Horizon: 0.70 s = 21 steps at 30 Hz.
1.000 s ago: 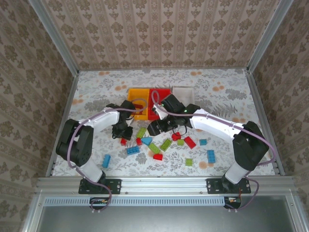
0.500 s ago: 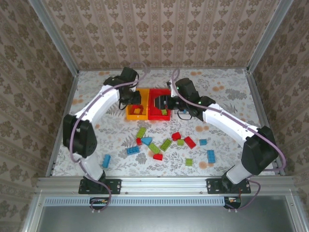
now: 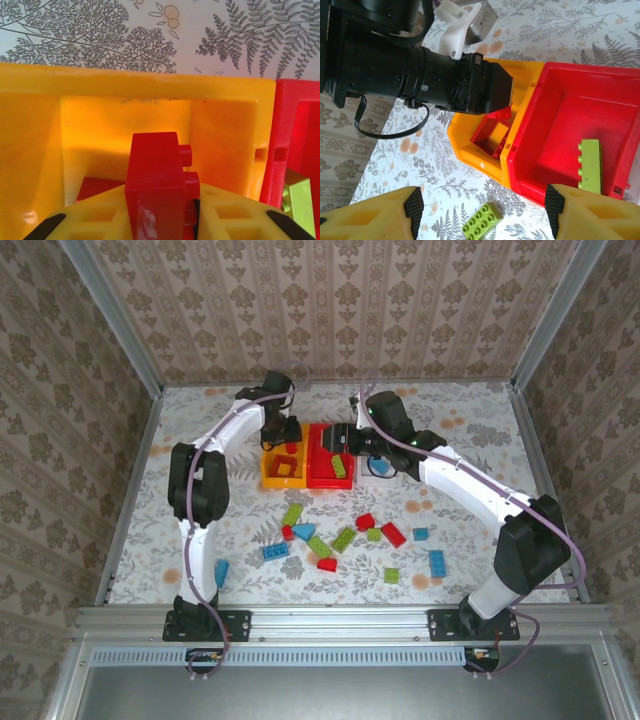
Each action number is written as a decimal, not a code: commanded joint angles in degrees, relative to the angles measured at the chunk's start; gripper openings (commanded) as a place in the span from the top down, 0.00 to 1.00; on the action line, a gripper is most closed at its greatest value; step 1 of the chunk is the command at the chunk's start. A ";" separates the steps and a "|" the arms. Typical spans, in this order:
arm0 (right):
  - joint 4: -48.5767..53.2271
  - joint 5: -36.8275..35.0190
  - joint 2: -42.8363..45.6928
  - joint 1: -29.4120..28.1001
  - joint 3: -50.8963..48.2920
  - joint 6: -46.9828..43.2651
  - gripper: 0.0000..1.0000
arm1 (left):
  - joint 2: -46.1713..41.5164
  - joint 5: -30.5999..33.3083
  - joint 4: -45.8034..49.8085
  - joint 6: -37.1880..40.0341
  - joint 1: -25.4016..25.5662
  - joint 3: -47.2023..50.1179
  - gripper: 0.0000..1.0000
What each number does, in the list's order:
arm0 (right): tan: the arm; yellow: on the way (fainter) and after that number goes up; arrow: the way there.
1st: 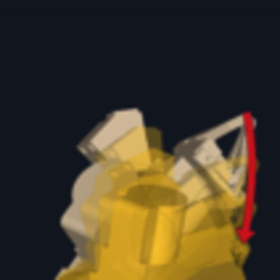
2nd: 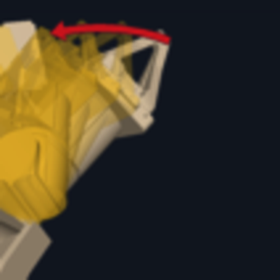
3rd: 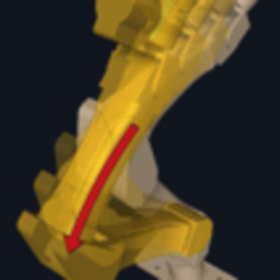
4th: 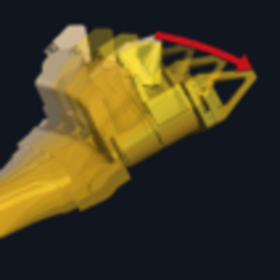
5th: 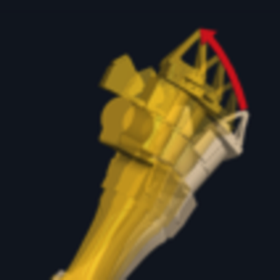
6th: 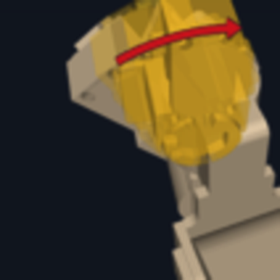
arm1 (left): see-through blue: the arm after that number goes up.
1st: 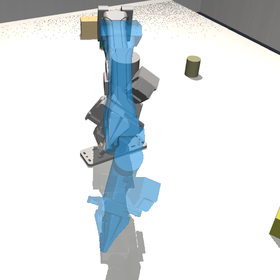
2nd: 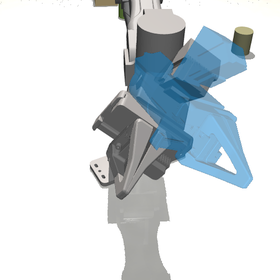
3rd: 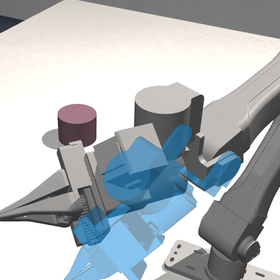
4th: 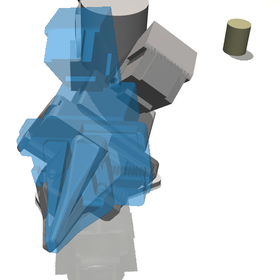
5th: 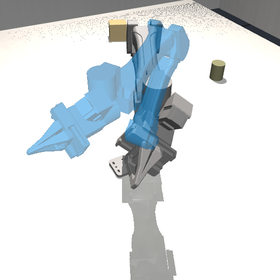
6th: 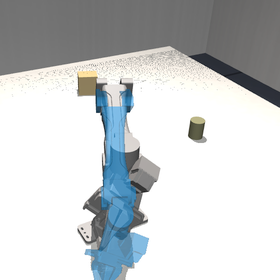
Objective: Sort the legos into containers by color
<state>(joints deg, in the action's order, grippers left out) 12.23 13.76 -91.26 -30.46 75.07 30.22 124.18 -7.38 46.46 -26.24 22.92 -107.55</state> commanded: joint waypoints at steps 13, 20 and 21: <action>26.73 -14.52 12.59 5.47 -13.52 -0.50 0.31 | -11.56 -4.57 -3.14 -5.67 0.35 9.02 0.41; 37.11 -12.13 17.44 12.06 -22.68 1.60 0.26 | -25.64 -11.16 -8.55 0.32 4.82 23.10 0.36; 37.78 -11.80 16.69 12.35 -23.09 1.33 0.25 | -27.52 -12.66 -8.90 1.96 6.00 25.11 0.35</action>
<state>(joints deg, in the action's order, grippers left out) 43.35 1.89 -74.15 -18.52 53.52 30.87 100.57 -14.59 39.77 -28.82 25.85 -86.04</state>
